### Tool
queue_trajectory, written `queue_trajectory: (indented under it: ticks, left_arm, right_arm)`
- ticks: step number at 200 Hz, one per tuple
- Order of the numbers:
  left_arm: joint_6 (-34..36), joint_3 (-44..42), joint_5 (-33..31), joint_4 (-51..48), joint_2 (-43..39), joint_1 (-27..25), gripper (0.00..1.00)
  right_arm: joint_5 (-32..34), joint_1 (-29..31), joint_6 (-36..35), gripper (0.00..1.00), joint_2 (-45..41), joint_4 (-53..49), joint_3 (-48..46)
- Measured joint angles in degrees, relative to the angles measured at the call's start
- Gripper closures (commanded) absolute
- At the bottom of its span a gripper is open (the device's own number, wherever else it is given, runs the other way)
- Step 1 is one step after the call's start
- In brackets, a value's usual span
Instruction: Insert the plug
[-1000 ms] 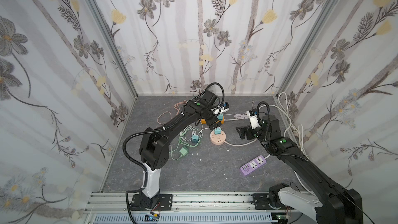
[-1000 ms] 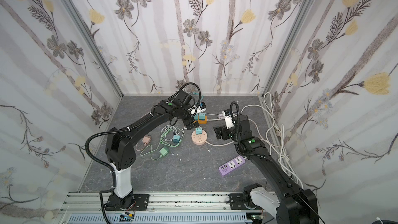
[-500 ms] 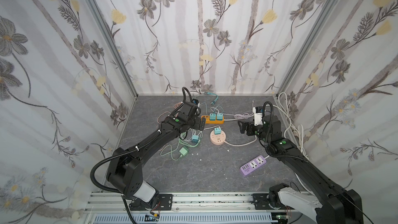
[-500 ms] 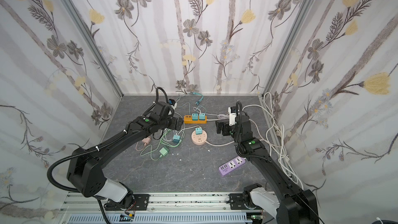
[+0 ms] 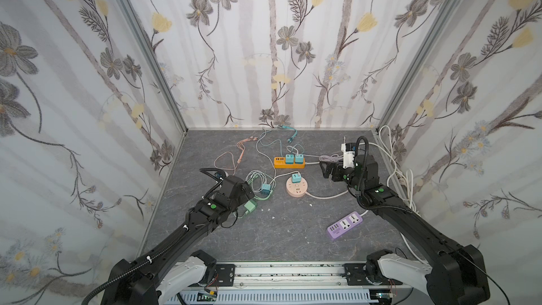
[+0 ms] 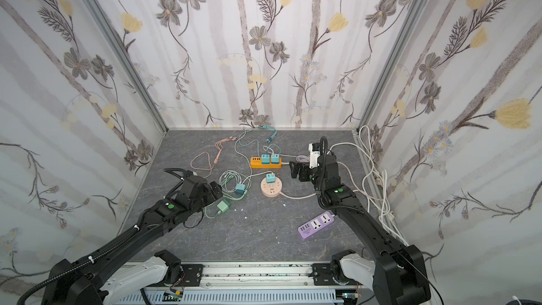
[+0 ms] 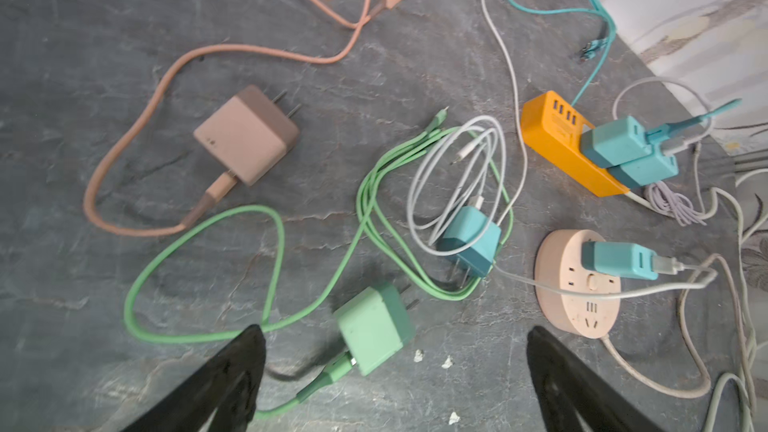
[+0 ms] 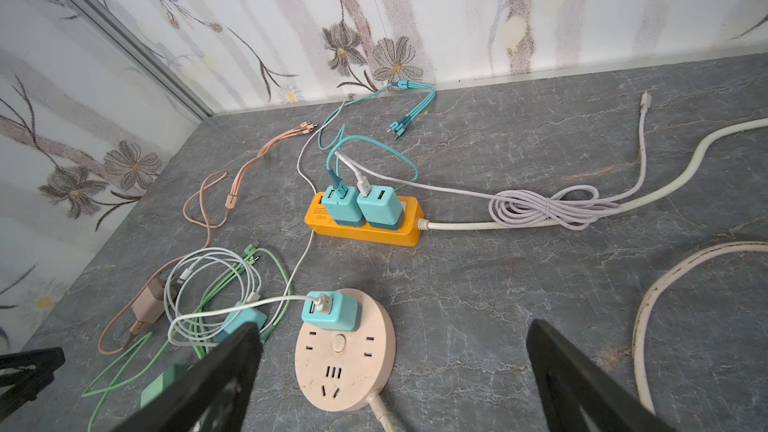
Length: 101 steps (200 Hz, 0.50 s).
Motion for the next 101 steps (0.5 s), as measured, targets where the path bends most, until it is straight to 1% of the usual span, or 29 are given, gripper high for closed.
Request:
queue_trajectory:
  ticks: [46,70,93,101]
  left_arm:
    - [-10.0,-8.2,0.3,-0.7,-1.7,0.3,0.12]
    - [-12.9,-10.0,0.8,0.9,-1.3,0.6,0.18]
    - [-14.1,-10.1,1.2,2.6,0.6,1.0,0.3]
    - [-14.4,-10.1,1.2,3.0,1.4,1.3,0.32]
  right_arm:
    - [-3.0,0.6,0.6,0.01,1.5,2.0,1.2]
    - [-4.1,0.7,1.4,0.01,1.9,3.3,1.2]
    - [-5.4,0.8,1.8,0.0,1.9,4.6,1.2]
    - [-5.8,0.9,1.9,0.01,1.9,4.9,1.2]
